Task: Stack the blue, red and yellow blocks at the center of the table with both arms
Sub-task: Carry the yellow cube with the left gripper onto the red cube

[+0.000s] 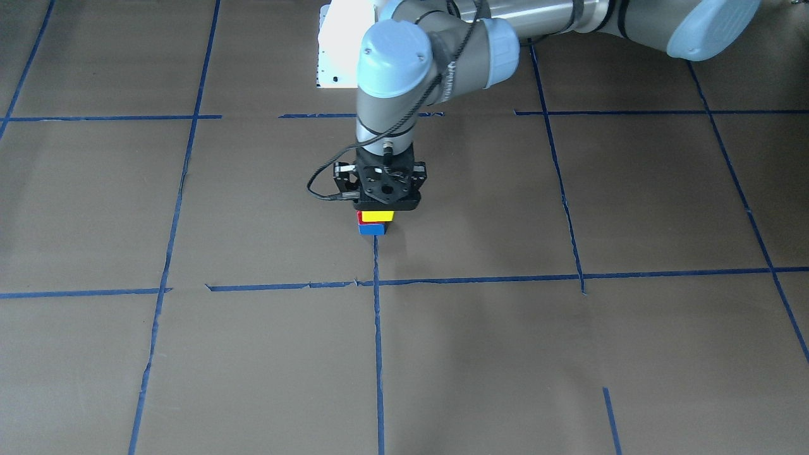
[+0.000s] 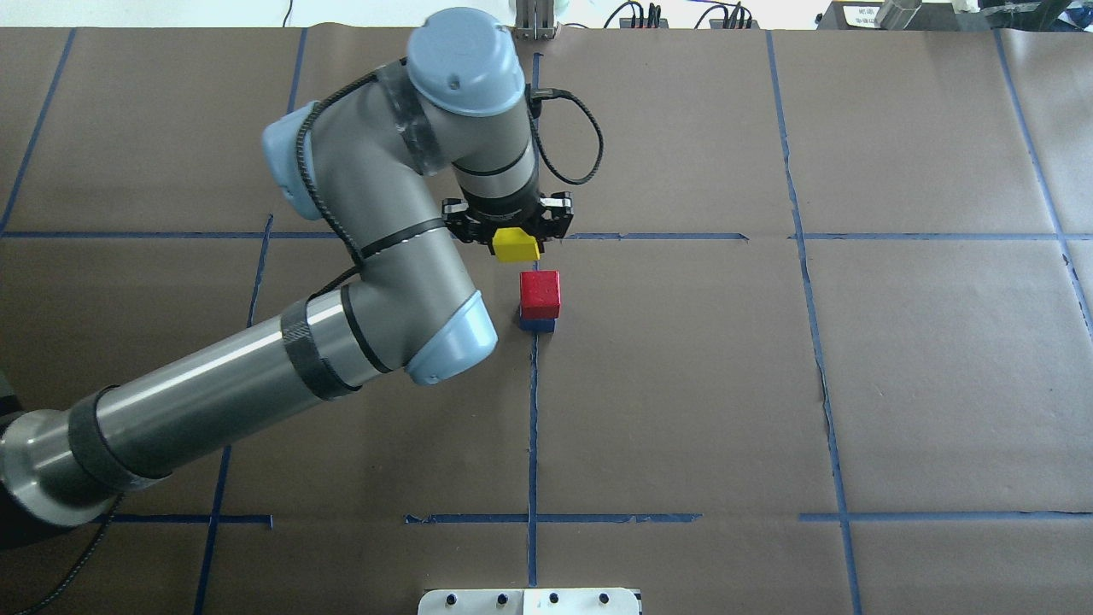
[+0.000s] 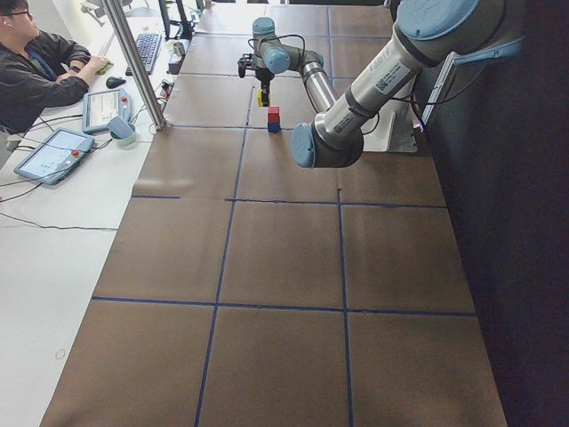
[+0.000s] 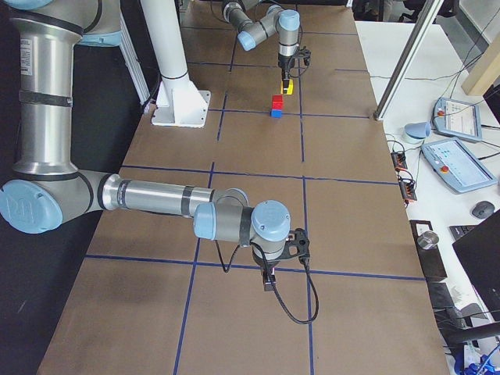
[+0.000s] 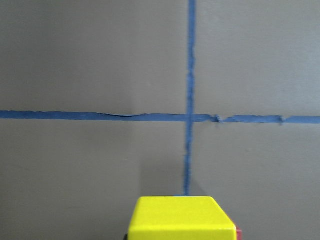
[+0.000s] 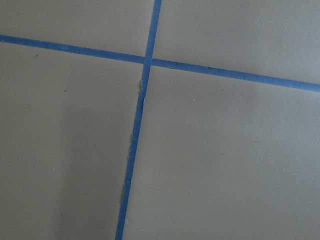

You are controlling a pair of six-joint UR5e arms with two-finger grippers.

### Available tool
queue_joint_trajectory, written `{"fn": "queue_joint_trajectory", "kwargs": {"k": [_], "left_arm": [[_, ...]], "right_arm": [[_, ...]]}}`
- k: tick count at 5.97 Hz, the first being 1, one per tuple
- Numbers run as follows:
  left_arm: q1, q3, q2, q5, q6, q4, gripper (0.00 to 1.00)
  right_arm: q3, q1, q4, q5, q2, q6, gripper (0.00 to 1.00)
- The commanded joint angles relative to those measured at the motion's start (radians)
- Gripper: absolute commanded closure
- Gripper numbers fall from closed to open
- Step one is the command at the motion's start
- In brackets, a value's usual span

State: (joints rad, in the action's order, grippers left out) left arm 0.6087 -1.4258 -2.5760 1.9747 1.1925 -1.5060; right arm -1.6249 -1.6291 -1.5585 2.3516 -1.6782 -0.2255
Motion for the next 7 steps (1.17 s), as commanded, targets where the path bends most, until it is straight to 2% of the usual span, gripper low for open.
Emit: {"fn": "queue_joint_trajectory", "kwargs": {"k": [1, 7], "left_arm": [[-0.021, 0.016, -0.009, -0.01, 0.025, 0.027, 0.82], [-0.044, 0.015, 0.0, -0.013, 0.07, 0.038, 0.77]], "right_arm": [[0.0, 0.0, 0.0, 0.0, -0.002, 0.0, 0.0], [0.0, 0.0, 0.0, 0.0, -0.002, 0.0, 0.0]]}}
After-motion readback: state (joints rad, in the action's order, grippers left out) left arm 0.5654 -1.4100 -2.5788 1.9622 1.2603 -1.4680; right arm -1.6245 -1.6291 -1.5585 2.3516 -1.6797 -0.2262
